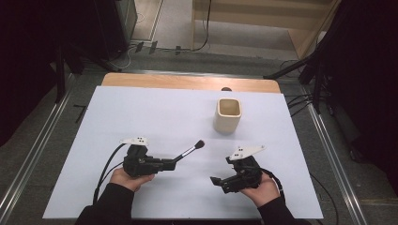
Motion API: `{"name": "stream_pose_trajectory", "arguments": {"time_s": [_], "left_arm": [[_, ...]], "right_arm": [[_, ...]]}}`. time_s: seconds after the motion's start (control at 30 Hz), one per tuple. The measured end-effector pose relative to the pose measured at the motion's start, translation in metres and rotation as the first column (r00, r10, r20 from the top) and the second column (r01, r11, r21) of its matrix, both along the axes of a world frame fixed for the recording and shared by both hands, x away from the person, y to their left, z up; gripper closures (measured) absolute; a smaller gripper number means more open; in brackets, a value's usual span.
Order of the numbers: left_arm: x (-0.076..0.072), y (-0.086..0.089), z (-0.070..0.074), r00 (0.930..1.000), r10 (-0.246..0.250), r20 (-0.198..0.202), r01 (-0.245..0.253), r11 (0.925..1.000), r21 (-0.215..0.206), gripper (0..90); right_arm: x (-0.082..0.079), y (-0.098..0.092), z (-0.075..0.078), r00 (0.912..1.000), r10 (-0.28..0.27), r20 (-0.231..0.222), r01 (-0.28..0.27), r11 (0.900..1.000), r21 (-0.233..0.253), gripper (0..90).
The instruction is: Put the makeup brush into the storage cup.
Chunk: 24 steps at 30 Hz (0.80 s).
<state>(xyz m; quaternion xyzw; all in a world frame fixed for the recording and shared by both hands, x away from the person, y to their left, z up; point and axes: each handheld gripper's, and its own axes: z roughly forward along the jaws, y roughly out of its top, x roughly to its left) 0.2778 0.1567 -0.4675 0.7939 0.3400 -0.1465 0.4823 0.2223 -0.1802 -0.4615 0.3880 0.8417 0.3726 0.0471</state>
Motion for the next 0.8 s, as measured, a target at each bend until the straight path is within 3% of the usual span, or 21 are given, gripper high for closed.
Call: {"name": "stream_pose_trajectory", "arguments": {"time_s": [0.2, 0.43, 0.6, 0.67, 0.8], "left_arm": [[-0.003, 0.002, -0.001, 0.9993, 0.035, -0.009, -0.036, 0.9987, -0.035, 79.4], [-0.006, 0.001, -0.002, 0.9989, 0.048, -0.001, -0.048, 0.9981, -0.038, 79.4], [-0.010, -0.001, -0.003, 0.9975, 0.070, 0.004, -0.070, 0.9966, -0.045, 79.4], [-0.012, -0.002, -0.003, 0.9970, 0.077, 0.010, -0.076, 0.9958, -0.051, 79.4], [-0.015, -0.002, -0.004, 0.9949, 0.101, 0.005, -0.100, 0.9919, -0.078, 79.4]], "right_arm": [[-0.003, 0.002, 0.001, 0.9997, -0.025, -0.001, 0.025, 0.998, 0.064, 13.8], [-0.006, 0.004, 0.000, 0.9984, -0.056, 0.004, 0.056, 0.995, 0.079, 15.0], [-0.006, 0.005, 0.000, 0.9982, -0.059, -0.011, 0.060, 0.990, 0.124, 15.1], [-0.006, 0.005, 0.000, 0.9974, -0.067, -0.027, 0.070, 0.988, 0.139, 15.1], [-0.008, 0.007, 0.003, 0.9956, -0.093, -0.015, 0.094, 0.985, 0.145, 15.0]]}}
